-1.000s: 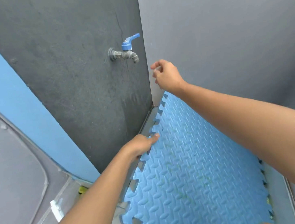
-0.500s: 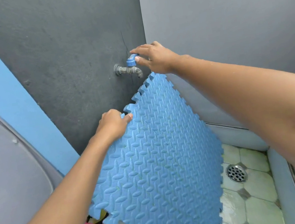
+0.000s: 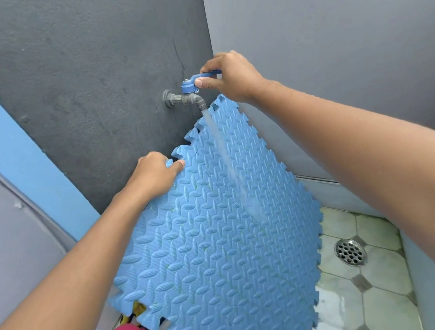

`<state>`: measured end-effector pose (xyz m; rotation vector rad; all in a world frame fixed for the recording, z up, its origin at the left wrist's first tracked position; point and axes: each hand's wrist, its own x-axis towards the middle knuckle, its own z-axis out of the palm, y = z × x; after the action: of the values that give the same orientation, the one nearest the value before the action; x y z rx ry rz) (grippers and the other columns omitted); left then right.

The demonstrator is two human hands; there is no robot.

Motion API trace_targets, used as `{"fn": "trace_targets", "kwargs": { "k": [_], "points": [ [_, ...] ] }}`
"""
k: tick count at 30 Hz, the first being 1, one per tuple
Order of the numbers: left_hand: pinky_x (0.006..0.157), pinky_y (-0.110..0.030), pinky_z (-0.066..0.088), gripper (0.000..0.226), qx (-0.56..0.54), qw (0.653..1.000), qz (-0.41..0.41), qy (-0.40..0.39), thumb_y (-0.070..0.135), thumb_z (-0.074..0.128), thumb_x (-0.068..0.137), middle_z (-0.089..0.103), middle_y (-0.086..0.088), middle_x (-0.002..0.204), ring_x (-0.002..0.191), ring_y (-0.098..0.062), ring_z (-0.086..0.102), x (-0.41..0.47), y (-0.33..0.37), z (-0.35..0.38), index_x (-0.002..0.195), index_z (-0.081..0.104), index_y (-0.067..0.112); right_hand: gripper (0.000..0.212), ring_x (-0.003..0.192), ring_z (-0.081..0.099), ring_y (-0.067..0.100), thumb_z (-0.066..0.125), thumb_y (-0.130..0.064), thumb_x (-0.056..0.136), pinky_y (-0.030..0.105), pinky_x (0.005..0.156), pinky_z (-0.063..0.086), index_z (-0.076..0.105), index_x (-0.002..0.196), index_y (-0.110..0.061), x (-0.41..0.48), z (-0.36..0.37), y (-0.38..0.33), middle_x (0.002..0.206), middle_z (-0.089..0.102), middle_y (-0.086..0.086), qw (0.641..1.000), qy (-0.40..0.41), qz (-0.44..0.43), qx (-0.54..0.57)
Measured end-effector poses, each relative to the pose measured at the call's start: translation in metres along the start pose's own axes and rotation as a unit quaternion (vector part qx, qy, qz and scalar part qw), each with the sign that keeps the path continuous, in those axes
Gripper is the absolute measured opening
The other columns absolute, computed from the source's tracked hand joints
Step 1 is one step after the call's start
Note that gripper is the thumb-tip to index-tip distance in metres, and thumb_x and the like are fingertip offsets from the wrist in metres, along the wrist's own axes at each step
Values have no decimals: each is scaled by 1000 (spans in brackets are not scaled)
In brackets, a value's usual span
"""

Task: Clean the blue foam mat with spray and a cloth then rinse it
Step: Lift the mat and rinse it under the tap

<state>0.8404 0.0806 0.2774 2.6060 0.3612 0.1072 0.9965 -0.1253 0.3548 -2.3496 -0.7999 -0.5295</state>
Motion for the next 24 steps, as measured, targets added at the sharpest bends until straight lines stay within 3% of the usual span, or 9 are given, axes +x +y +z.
{"fn": "trace_targets", "kwargs": {
  "k": [3,7,9,12,14,17,20,22,24],
  "points": [
    [57,-31,28,47,-14,999,-6,-40,36,54,102,37,-1,63,57,-21,31,7,-4,-2,65,30,18,36,115,57,13,59,-48,93,36,103,45,71,118,-26,-21,28,-2,121,65,-6,985,106,55,121],
    [51,-25,29,55,-98,981,-7,-166,44,55,104,40,-3,58,47,-17,30,10,-14,-16,61,38,14,51,146,28,9,48,-33,102,27,120,22,39,151,-24,-65,89,-11,154,38,-10,932,209,146,256],
    [61,-29,40,63,-137,970,-13,-200,55,58,98,56,-10,69,60,-20,44,14,-20,-20,75,57,-4,56,149,22,11,44,-35,103,30,123,16,30,155,-19,-85,127,-8,160,30,-4,903,174,261,293],
    [56,-31,31,60,-151,970,-18,-190,52,57,101,50,-12,66,55,-21,33,14,-25,-15,79,59,-3,58,152,14,18,37,-41,105,39,124,11,28,156,-16,-122,179,-18,164,22,3,895,71,349,269],
    [55,-32,24,58,-141,974,-9,-176,50,55,102,41,-12,66,54,-20,25,17,-29,-9,73,53,0,60,154,5,15,33,-44,104,40,125,5,23,158,-18,-148,197,-53,166,15,2,911,77,307,265],
    [49,-27,18,50,-134,980,4,-149,40,53,107,35,-2,55,49,-17,21,21,-33,-2,67,48,10,64,154,-6,14,31,-43,104,41,124,-3,13,159,-14,-207,200,-136,167,3,3,970,69,92,215],
    [51,-28,17,55,-153,977,1,-148,36,55,107,35,5,45,51,-17,21,25,-38,1,57,39,17,63,154,4,24,37,-41,102,52,123,8,23,156,-11,-271,214,-157,166,12,7,986,32,-66,147],
    [51,-27,17,58,-139,981,3,-135,37,55,107,32,5,43,46,-17,20,23,-38,1,55,38,16,61,153,12,27,42,-42,102,55,121,17,28,155,-13,-293,227,-127,165,19,7,986,38,-102,124],
    [50,-26,19,59,-119,985,3,-124,37,54,107,32,7,40,40,-15,20,19,-36,0,55,36,16,60,154,11,25,40,-47,102,53,122,11,28,156,-22,-293,238,-88,166,18,3,990,42,-48,128]
  ]
}}
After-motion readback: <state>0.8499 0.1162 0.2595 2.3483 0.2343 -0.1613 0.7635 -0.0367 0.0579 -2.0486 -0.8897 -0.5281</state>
